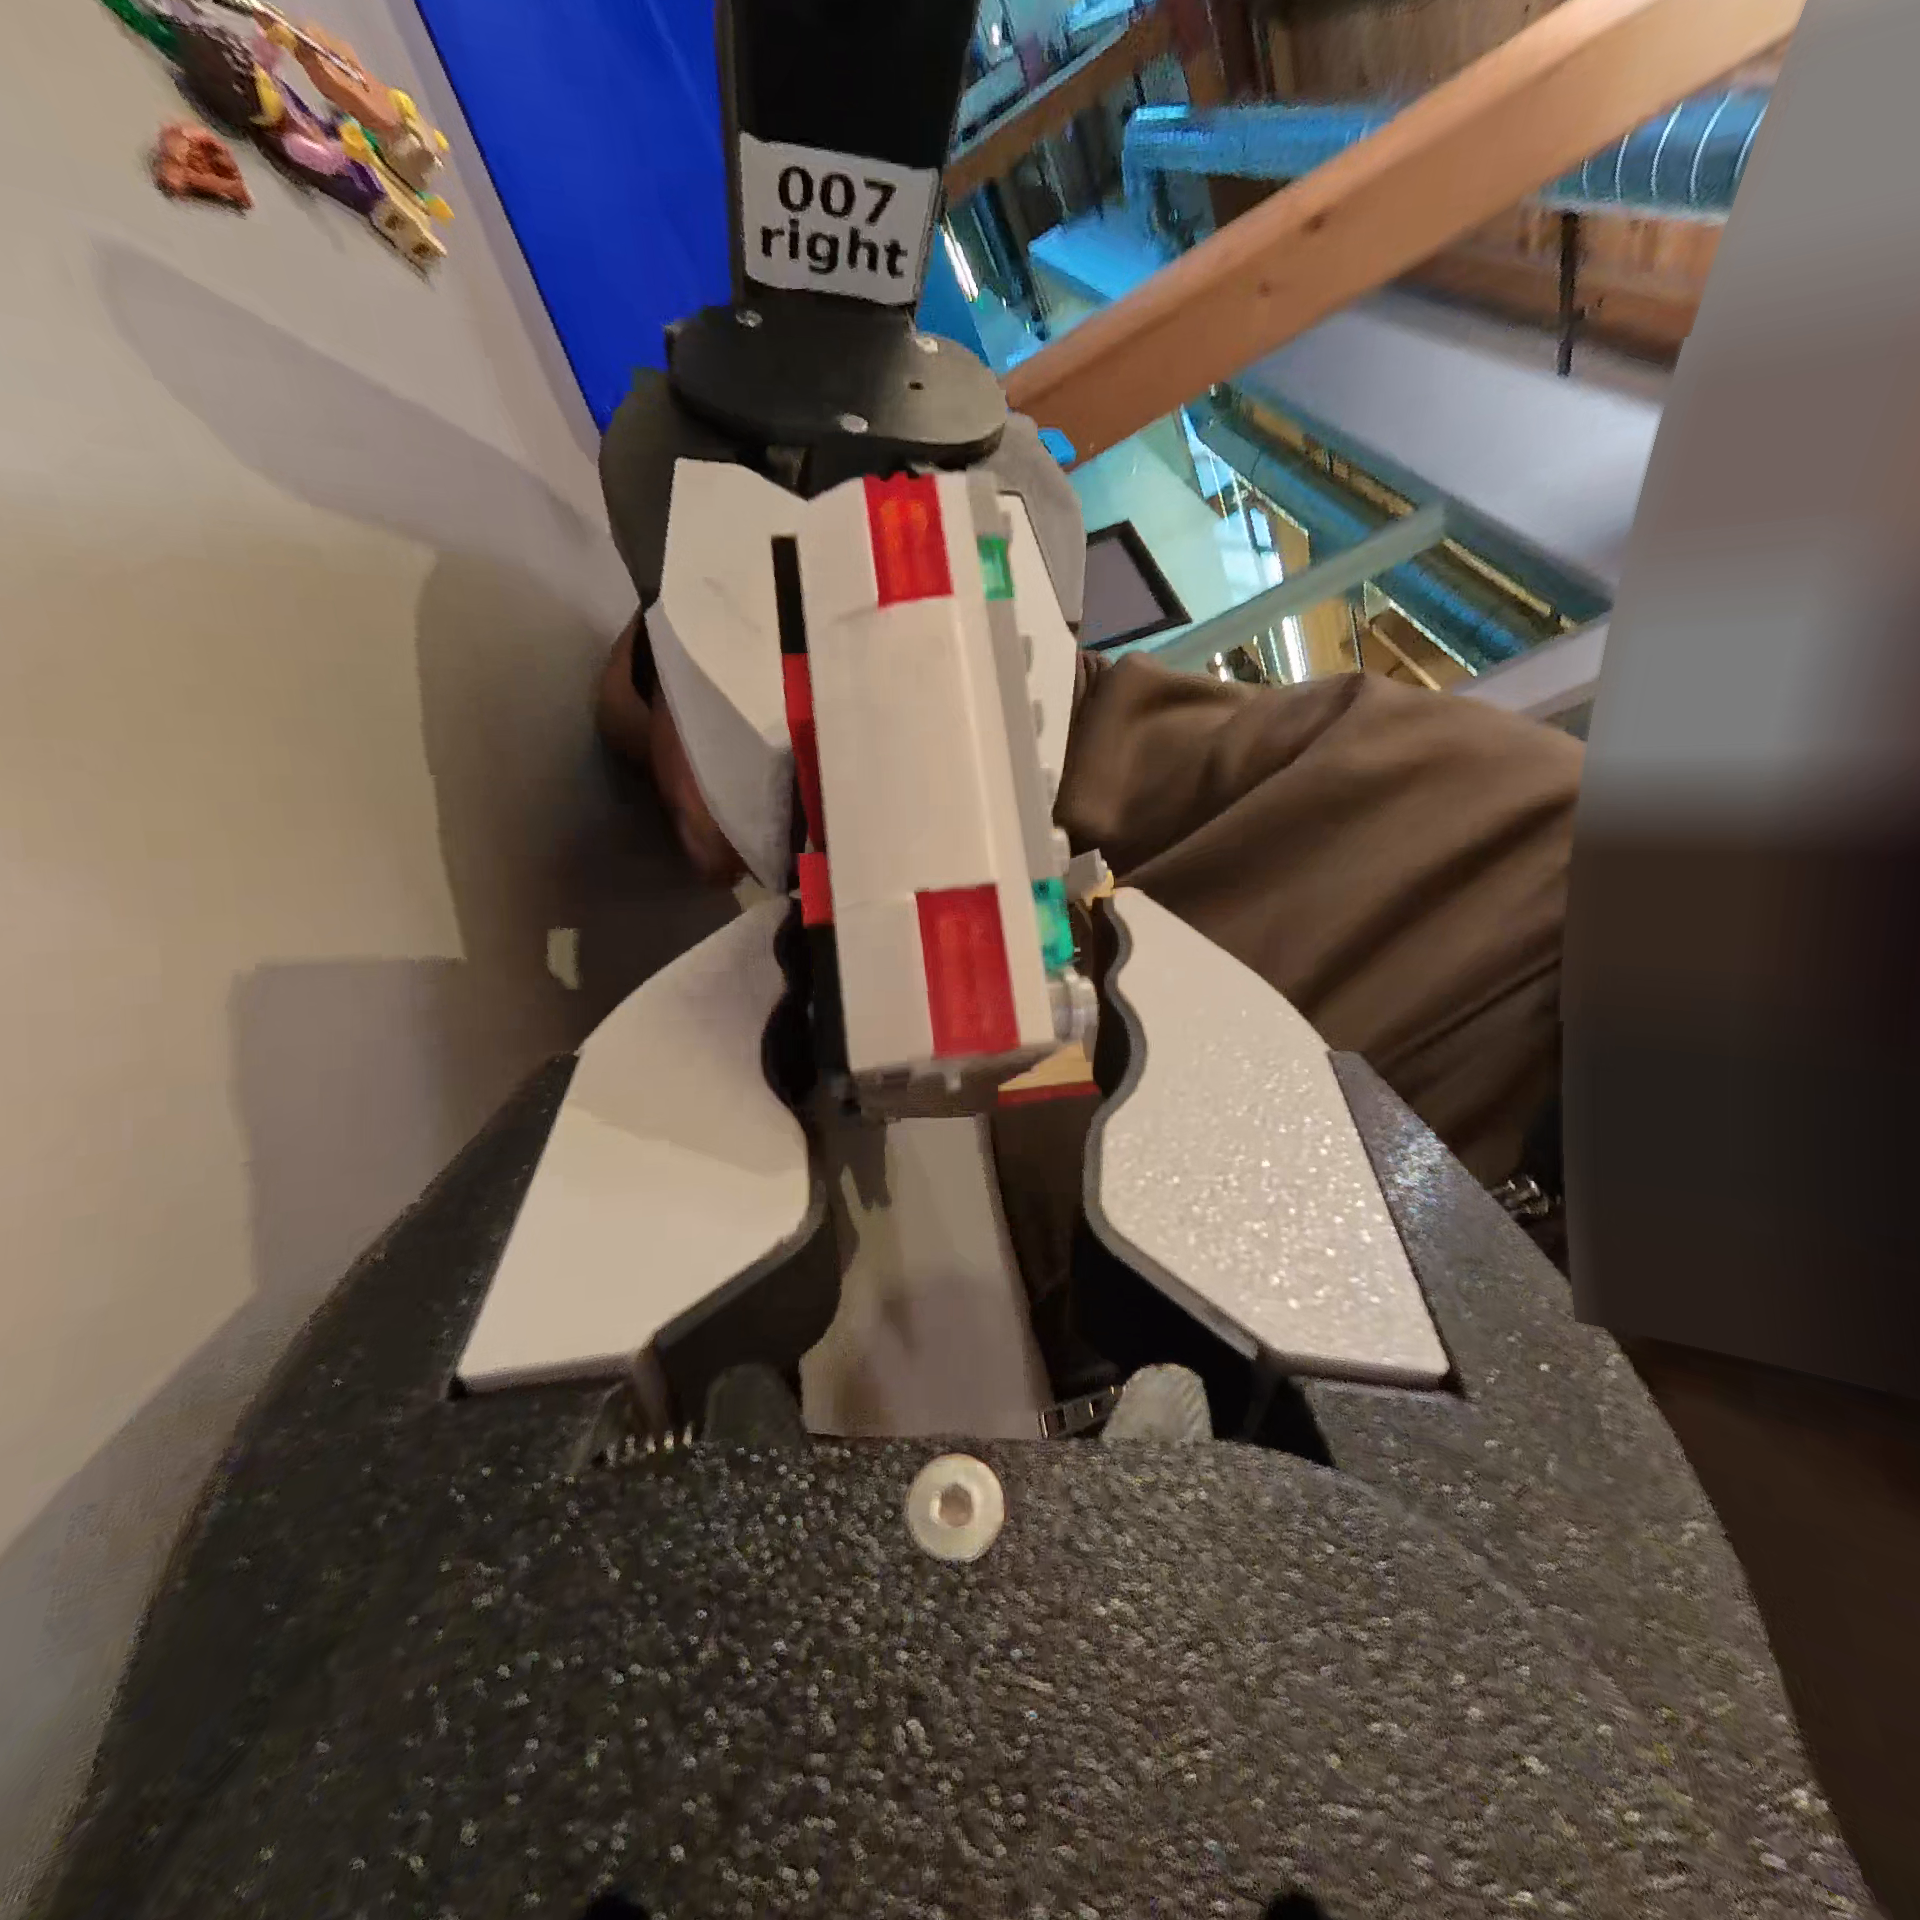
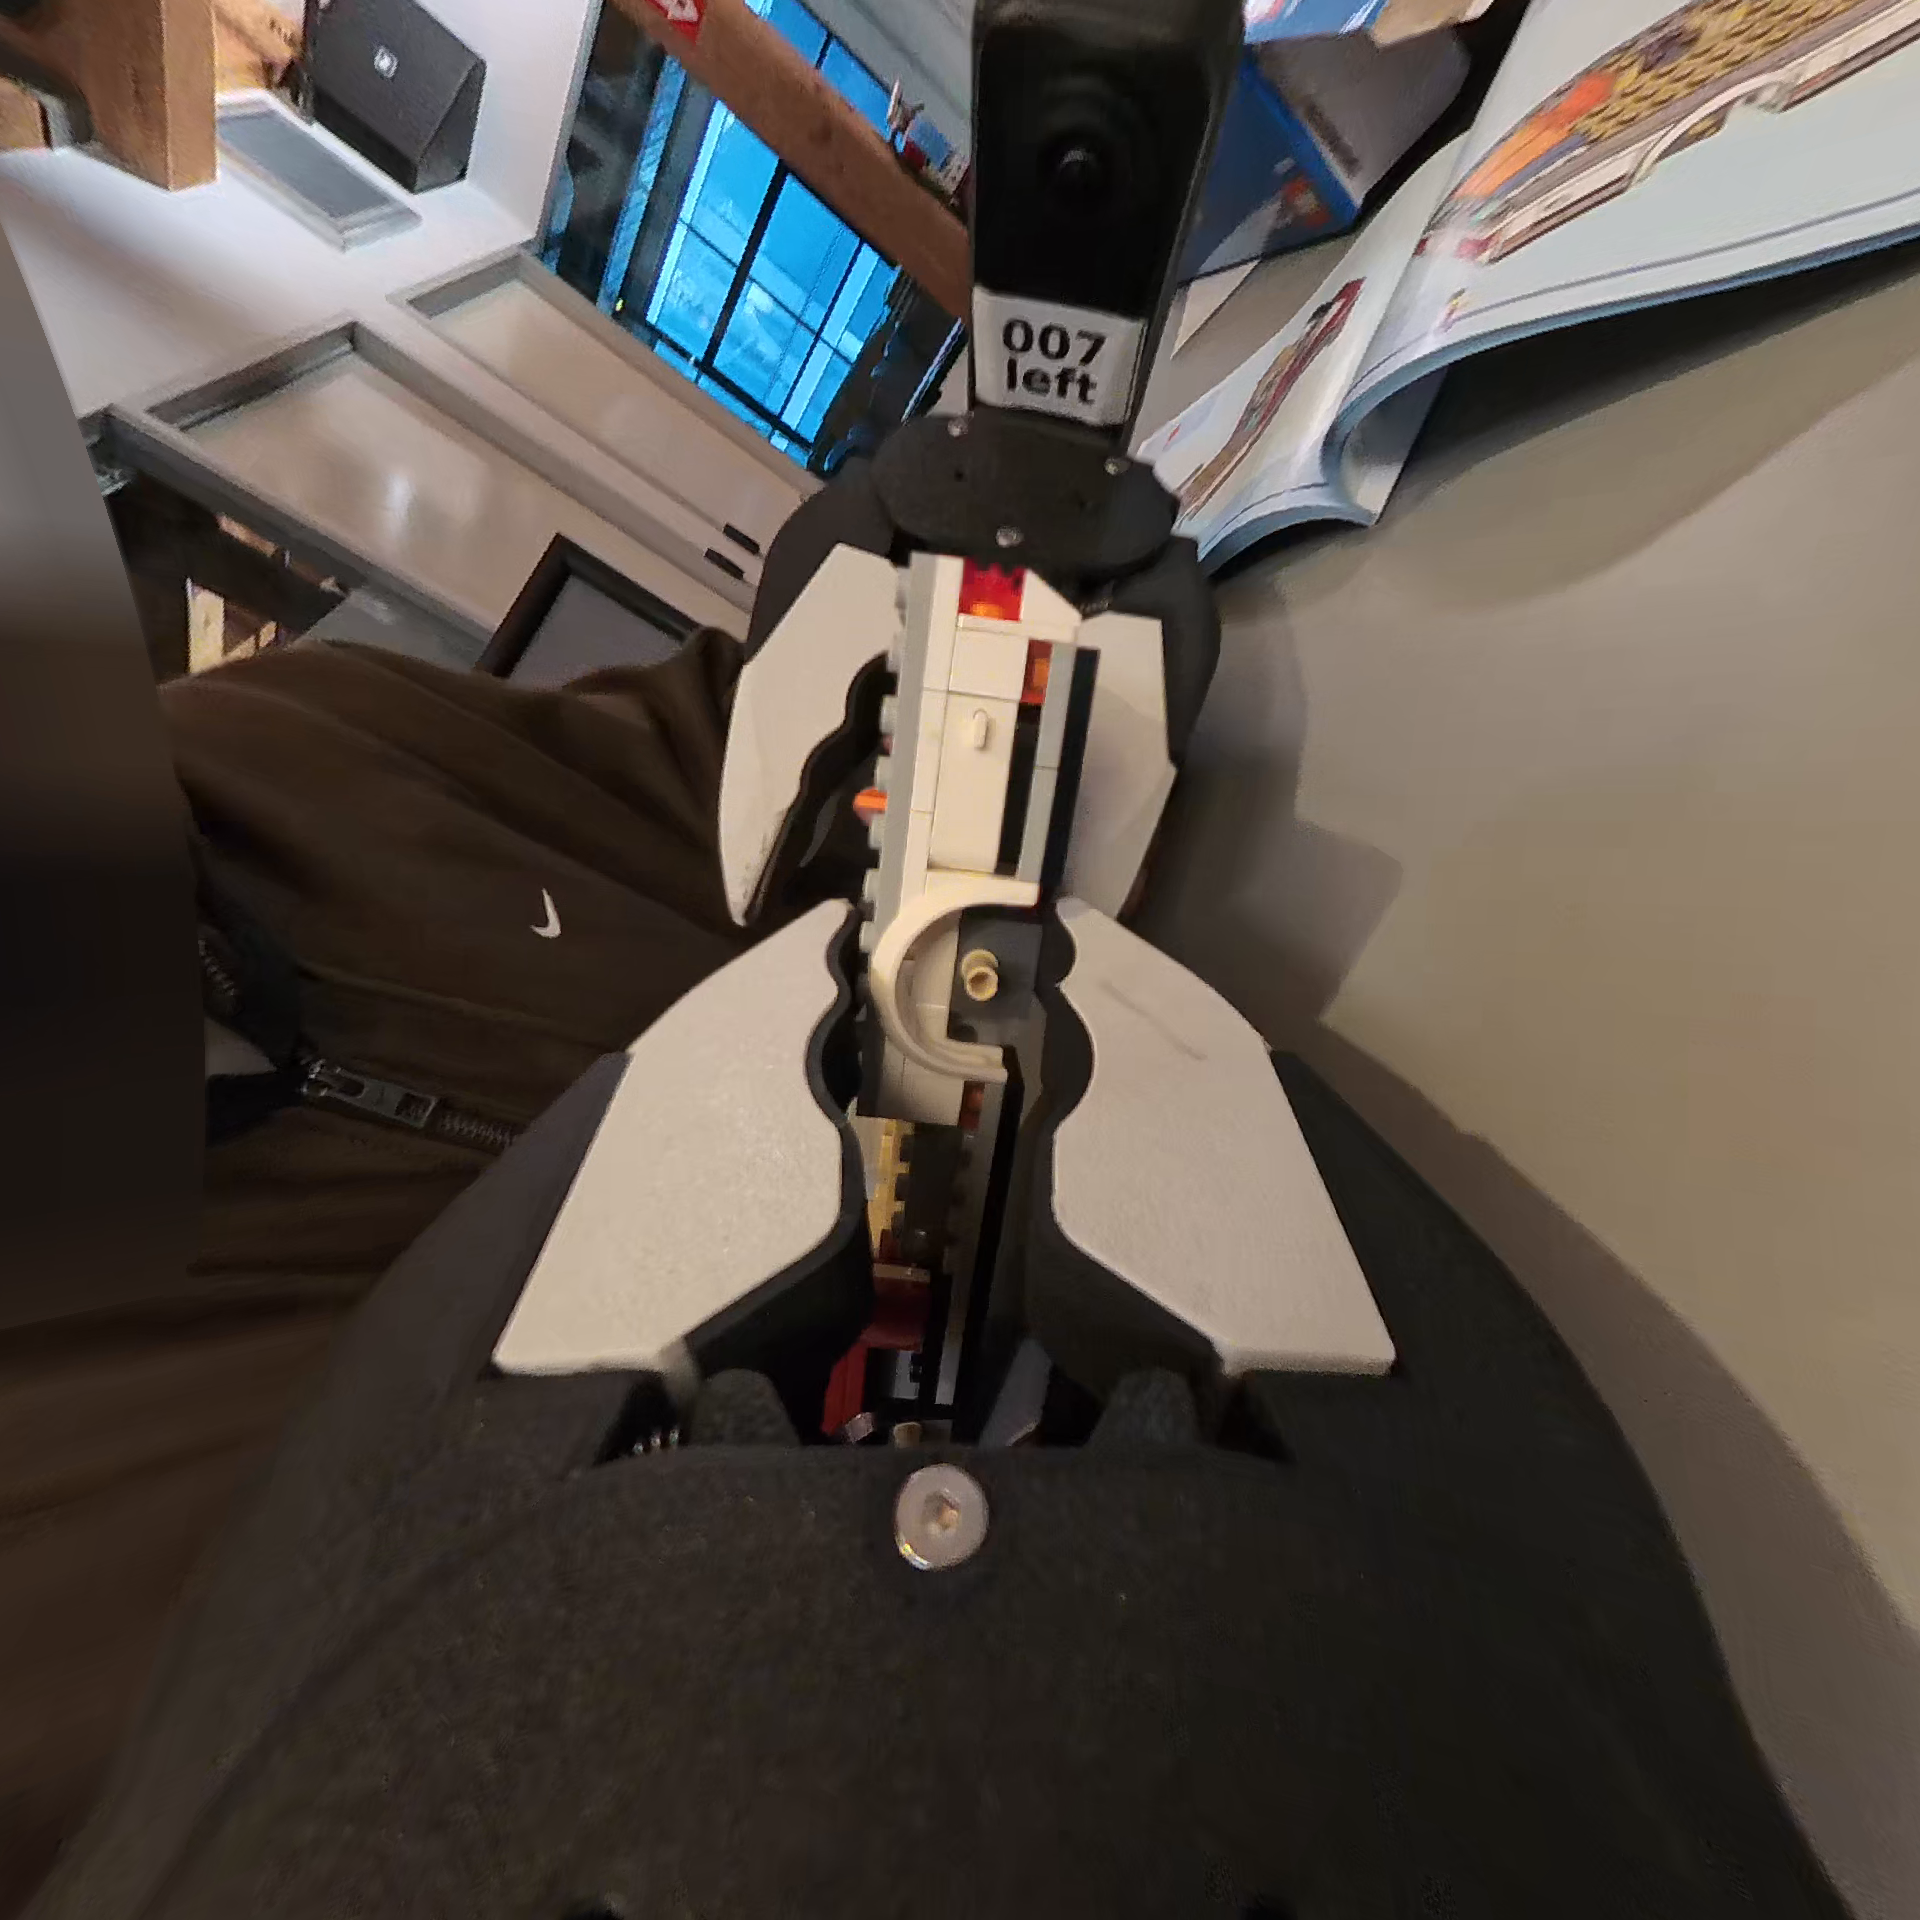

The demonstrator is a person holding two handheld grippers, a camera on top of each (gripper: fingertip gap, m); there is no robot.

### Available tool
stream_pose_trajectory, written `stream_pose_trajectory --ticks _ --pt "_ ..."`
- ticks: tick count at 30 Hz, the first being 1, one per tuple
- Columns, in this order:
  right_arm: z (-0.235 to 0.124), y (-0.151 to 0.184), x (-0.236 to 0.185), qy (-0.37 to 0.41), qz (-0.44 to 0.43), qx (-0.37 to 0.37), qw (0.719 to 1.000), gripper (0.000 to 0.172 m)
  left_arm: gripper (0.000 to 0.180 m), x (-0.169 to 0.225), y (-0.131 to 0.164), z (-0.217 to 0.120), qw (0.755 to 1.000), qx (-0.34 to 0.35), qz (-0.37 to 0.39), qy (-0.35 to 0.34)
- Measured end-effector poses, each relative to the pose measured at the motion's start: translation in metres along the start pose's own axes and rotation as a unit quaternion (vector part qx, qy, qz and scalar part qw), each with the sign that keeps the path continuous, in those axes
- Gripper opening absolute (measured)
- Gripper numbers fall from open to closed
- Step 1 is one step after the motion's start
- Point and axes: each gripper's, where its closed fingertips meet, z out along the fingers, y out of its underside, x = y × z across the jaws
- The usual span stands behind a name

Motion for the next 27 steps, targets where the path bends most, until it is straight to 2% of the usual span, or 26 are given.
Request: stream_pose_trajectory --ticks 8,15,19,22,25,27 --pt "-0.005 -0.021 0.004 0.01 0.011 0.08 0.997 0.031 0.035 -0.009 -0.014 0.007 0.997 0.072 -0.032 -0.016" --pt "-0.013 -0.035 0.014 0.03 0.025 0.121 0.992 0.032 0.033 -0.019 -0.029 0.006 0.992 0.109 -0.028 -0.05" --pt "-0.025 -0.046 0.022 0.082 0.003 0.129 0.988 0.044 0.033 -0.026 -0.033 0.002 0.989 0.124 -0.05 -0.06" --pt "-0.035 -0.055 0.029 0.158 -0.057 0.119 0.979 0.049 0.034 -0.03 -0.036 -0.001 0.986 0.138 -0.061 -0.066" --pt "-0.038 -0.061 0.034 0.23 -0.128 0.082 0.961 0.05 0.033 -0.031 -0.038 -0.003 0.985 0.145 -0.064 -0.068" --pt "-0.035 -0.061 0.037 0.247 -0.153 0.051 0.956 0.05 0.033 -0.031 -0.038 -0.003 0.985 0.146 -0.063 -0.069"
